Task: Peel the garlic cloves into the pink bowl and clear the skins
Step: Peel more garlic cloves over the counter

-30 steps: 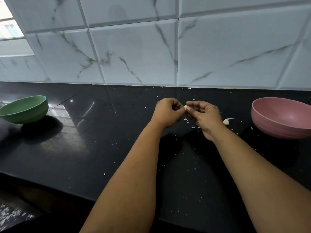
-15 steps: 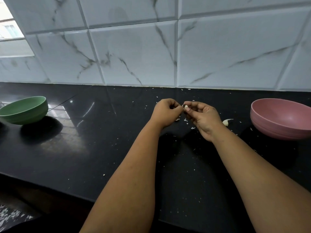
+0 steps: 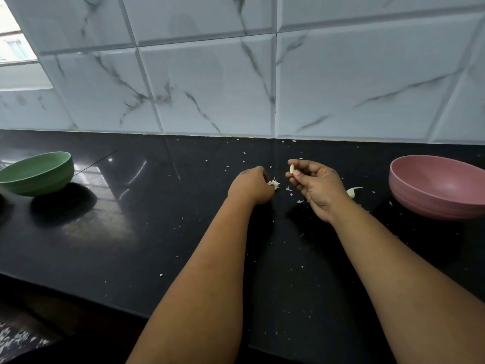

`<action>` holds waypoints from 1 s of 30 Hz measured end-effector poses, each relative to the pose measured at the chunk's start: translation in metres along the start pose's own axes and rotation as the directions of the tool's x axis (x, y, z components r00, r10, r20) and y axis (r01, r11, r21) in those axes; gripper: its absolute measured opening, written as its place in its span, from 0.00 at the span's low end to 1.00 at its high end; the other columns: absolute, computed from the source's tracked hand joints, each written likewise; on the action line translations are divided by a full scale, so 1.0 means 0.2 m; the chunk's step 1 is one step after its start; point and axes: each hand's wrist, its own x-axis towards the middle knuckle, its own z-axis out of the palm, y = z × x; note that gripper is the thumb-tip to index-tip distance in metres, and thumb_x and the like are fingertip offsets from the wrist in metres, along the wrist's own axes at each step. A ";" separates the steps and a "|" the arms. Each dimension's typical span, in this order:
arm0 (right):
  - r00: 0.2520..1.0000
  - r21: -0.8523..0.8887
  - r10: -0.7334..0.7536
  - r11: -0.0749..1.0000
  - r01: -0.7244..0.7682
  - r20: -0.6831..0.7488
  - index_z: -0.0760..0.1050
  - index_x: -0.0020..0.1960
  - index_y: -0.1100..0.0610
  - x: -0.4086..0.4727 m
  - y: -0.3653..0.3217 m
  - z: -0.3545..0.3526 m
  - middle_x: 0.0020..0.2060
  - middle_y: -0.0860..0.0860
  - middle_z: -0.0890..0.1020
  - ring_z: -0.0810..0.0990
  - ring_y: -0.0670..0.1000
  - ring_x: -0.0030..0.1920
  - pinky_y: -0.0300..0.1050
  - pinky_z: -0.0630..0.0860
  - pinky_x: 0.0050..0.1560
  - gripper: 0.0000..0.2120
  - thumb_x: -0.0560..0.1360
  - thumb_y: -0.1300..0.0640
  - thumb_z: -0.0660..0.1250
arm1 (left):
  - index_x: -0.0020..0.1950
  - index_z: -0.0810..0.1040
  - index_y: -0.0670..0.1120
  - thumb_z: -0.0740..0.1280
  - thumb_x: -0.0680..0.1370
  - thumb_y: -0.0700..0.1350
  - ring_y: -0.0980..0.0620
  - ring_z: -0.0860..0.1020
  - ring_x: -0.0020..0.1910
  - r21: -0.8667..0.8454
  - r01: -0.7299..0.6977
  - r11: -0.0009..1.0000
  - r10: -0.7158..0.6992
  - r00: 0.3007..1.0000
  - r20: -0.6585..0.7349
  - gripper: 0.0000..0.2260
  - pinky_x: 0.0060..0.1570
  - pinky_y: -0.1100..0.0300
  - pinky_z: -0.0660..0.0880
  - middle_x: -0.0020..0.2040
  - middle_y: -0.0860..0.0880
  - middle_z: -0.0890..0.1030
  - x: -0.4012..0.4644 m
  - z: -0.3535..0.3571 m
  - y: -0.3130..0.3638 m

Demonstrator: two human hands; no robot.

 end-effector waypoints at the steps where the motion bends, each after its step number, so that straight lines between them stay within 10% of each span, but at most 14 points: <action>1: 1.000 0.002 0.008 1.000 -0.008 -0.004 0.79 0.55 0.63 0.01 0.00 0.00 0.45 0.52 0.81 0.81 0.45 0.45 0.33 0.79 0.47 0.11 0.78 0.70 0.61 | 0.57 0.77 0.48 0.67 0.76 0.47 0.50 0.76 0.56 -0.046 -0.020 0.999 0.019 1.000 -0.020 0.11 0.53 0.55 0.75 0.54 0.50 0.80 0.01 0.00 0.00; 11: 1.000 0.013 0.011 1.000 -0.011 -0.004 0.78 0.55 0.62 -0.01 0.00 0.00 0.41 0.53 0.83 0.82 0.45 0.42 0.34 0.79 0.47 0.10 0.76 0.70 0.64 | 0.43 0.84 0.47 0.74 0.73 0.42 0.53 0.81 0.40 -0.617 -0.143 0.773 0.055 0.986 -0.160 0.01 0.48 0.52 0.80 0.41 0.46 0.85 0.00 0.04 0.04; 30: 0.993 -0.166 -0.036 0.986 0.018 -0.109 0.81 0.46 0.58 0.00 0.00 -0.01 0.44 0.59 0.85 0.83 0.52 0.44 0.39 0.80 0.46 0.02 0.74 0.63 0.70 | 0.41 0.84 0.49 0.75 0.73 0.45 0.52 0.81 0.41 -0.573 -0.157 0.804 0.084 0.985 -0.151 0.02 0.50 0.52 0.79 0.40 0.47 0.85 -0.03 0.01 0.06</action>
